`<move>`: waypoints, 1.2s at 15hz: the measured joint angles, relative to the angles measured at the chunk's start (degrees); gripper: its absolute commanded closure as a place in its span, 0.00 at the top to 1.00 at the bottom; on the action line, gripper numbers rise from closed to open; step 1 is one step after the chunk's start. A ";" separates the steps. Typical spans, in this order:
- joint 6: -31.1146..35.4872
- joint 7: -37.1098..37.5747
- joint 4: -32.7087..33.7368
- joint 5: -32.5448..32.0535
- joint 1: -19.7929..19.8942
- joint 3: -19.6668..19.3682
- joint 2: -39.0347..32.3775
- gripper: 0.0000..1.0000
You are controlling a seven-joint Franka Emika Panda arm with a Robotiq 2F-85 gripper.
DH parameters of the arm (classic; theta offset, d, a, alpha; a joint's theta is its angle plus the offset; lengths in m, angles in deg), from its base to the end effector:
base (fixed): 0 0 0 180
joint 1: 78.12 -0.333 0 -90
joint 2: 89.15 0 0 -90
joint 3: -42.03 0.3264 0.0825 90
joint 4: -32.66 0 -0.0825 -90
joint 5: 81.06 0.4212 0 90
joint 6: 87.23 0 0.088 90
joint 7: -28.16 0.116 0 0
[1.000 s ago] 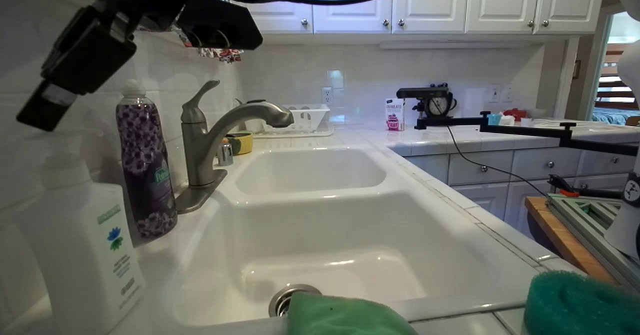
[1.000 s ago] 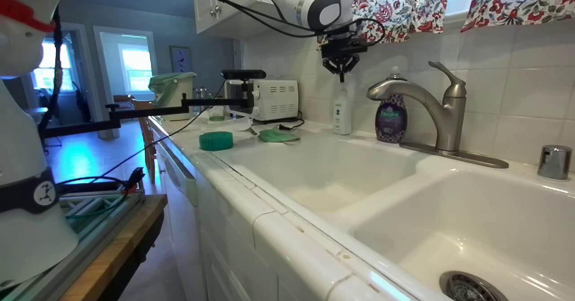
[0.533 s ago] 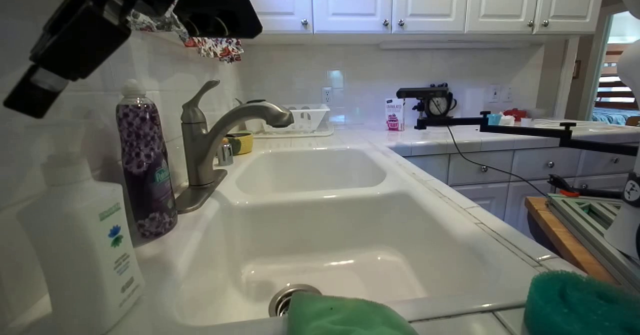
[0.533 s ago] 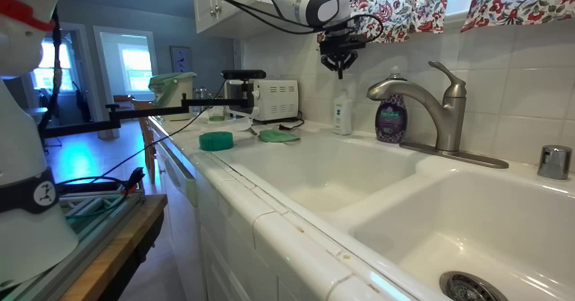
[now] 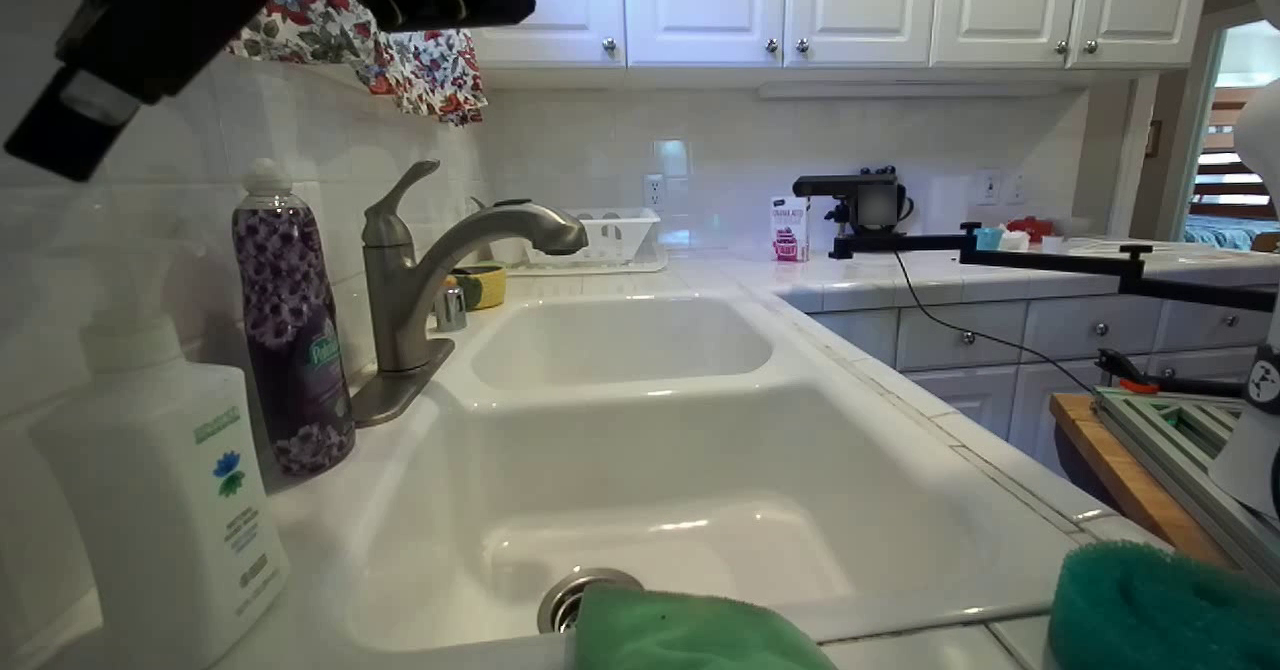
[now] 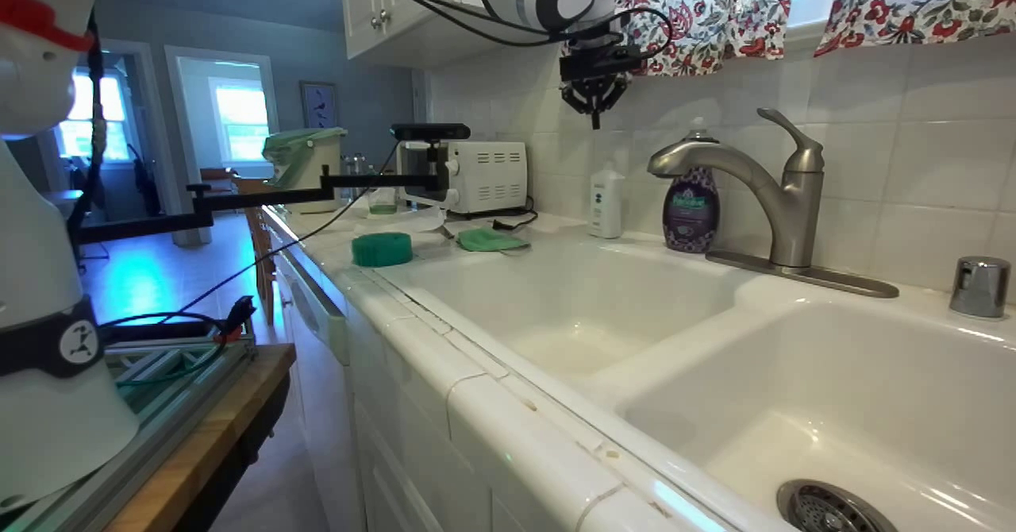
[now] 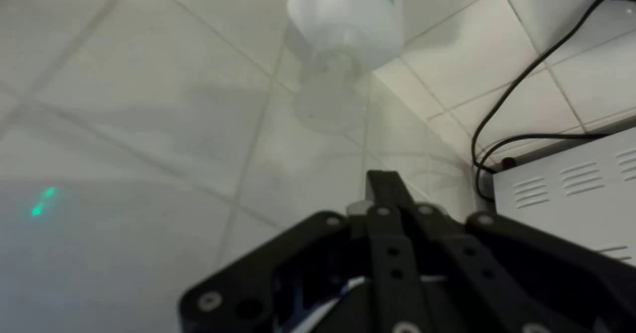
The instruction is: Push down on the white bottle
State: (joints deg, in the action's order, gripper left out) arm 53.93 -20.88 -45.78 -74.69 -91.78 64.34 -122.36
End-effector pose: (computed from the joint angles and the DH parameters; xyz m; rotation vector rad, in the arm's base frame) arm 0.6869 0.4104 0.4502 -2.2361 -1.6968 -0.8378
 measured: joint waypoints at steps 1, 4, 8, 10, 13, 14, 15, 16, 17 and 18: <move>-2.42 0.88 -0.02 -0.17 -0.16 -0.12 0.97 0.00; -11.90 4.85 -0.02 -0.46 -0.64 -0.41 5.07 0.00; -25.21 10.94 0.04 -2.09 -1.65 -1.52 10.39 0.26; -31.68 14.01 0.04 -3.57 -2.26 -2.19 12.25 0.33; -41.30 16.07 -0.08 -3.71 -2.37 -2.40 14.05 0.55; -43.72 16.52 -0.22 -3.73 -2.36 -2.45 14.56 0.63; -45.77 17.48 -0.33 -4.36 -2.35 -2.53 15.02 0.69; -47.41 18.63 -0.37 -5.15 -2.35 -2.64 15.44 0.78; -48.92 19.70 -0.37 -5.82 -2.32 -2.81 15.82 0.84; -50.25 20.62 -0.38 -6.35 -2.32 -3.02 16.16 0.93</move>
State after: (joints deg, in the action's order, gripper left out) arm 3.68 -0.27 -46.16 -81.04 -94.10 61.32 -106.20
